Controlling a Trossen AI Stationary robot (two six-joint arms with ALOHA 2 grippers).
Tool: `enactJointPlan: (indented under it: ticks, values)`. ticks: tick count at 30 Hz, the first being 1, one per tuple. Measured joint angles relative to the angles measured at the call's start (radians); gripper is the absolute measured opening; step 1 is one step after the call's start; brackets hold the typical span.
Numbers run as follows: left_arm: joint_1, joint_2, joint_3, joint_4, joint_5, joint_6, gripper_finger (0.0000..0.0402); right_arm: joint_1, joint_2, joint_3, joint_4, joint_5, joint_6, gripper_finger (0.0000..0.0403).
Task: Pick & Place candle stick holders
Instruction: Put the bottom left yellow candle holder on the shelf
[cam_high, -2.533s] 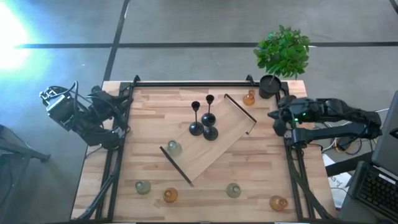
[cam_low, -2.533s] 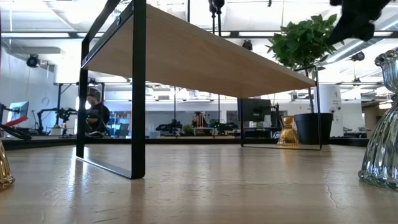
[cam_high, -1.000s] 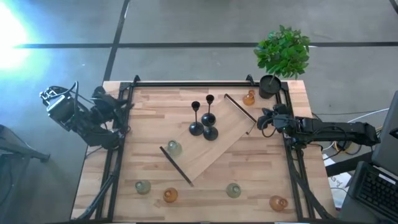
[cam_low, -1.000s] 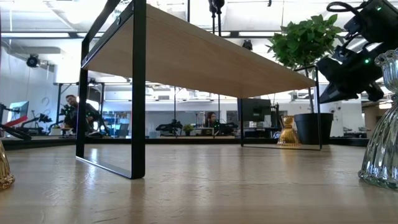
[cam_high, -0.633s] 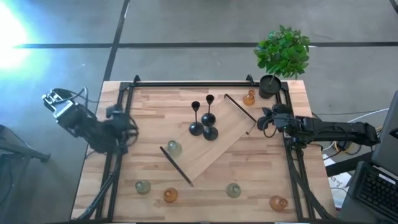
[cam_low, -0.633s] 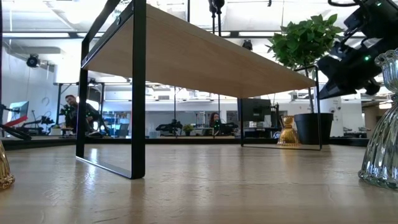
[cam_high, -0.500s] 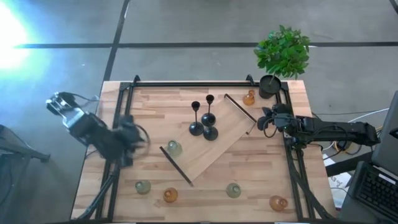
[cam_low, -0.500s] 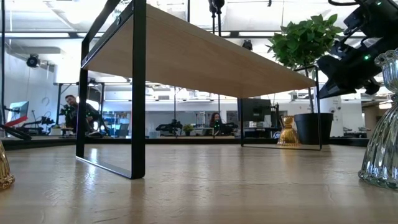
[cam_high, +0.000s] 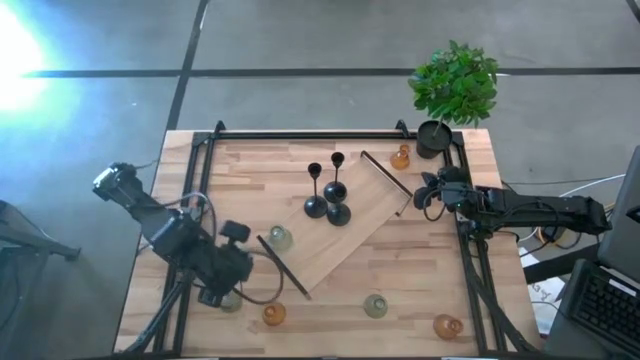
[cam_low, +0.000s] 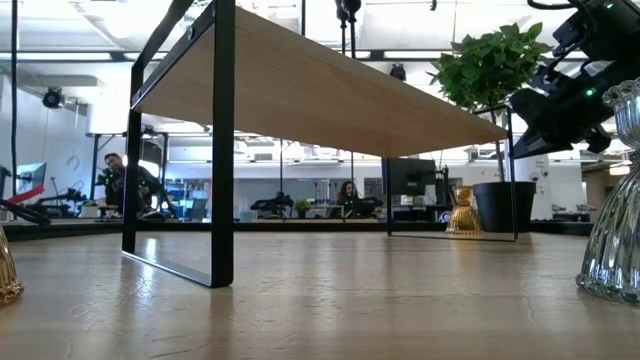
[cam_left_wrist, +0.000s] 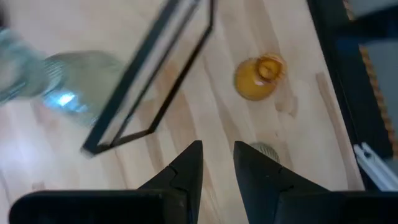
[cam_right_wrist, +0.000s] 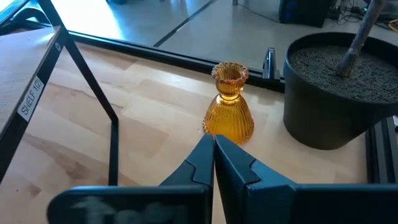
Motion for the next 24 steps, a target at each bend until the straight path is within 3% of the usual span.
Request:
enactJointPlan:
  ticks: [11, 17, 24]
  values:
    - [-0.015, 0.106, 0.029, 0.161, 0.063, 0.199, 0.0094, 0.000, 0.000, 0.001, 0.000, -0.002, 0.003, 0.0009]
    - [-0.034, 0.099, -0.024, 0.267, 0.093, 0.200, 0.0094, 0.000, 0.000, 0.001, 0.000, -0.002, 0.002, 0.0009]
    - [-0.083, 0.072, -0.165, 0.511, 0.101, 0.132, 0.0094, 0.000, 0.000, 0.001, 0.000, -0.002, 0.002, 0.0009]
